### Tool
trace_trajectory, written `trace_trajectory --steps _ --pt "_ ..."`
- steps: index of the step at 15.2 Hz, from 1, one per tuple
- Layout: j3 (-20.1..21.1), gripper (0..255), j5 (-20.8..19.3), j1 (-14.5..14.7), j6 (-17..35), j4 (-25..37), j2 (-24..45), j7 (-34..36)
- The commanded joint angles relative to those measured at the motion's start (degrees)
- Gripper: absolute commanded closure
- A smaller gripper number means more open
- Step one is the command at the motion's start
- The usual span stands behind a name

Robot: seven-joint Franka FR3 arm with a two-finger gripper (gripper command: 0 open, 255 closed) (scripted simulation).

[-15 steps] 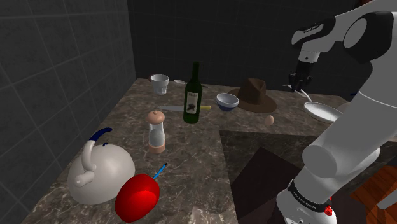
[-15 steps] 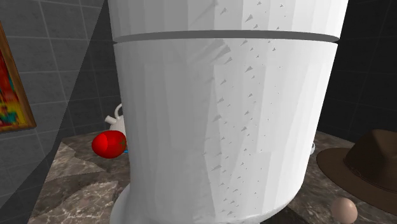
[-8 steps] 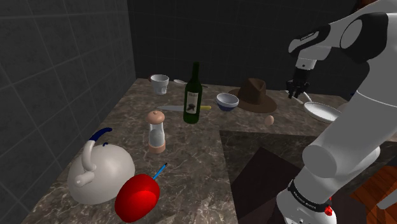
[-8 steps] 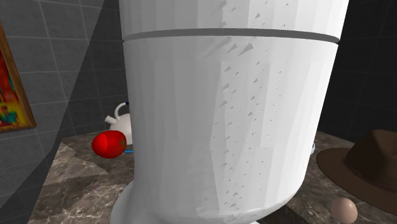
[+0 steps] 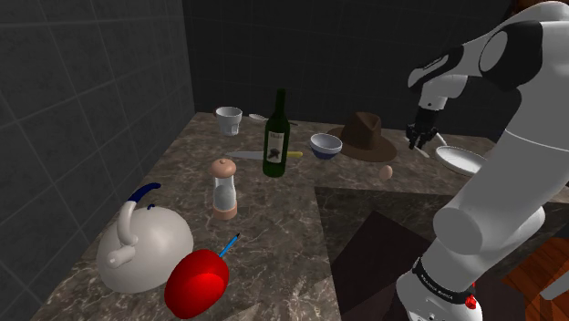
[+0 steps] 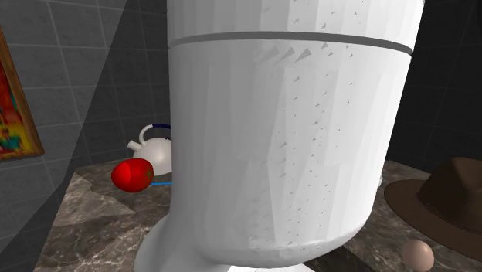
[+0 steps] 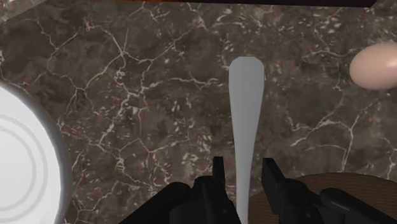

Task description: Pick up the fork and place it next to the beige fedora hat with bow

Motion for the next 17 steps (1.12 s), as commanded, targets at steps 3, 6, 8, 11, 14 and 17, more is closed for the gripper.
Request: trace_trajectory --steps 3,6,8,11,14,17 --pt "0.04 255 0.9 -0.19 2.92 -1.69 1.45 -0.62" --pt "0.13 255 1.73 -0.36 5.07 -2.79 2.73 -1.17" --pt "0.22 255 2.34 -0.5 6.49 -3.46 3.65 -1.57" --pt "0.42 255 3.34 -0.73 8.6 -4.37 5.12 -2.22" --pt "0.65 255 4.31 -0.98 10.43 -5.08 6.49 -2.85" --pt "0.66 255 4.31 -0.98 10.43 -5.08 6.49 -2.85"
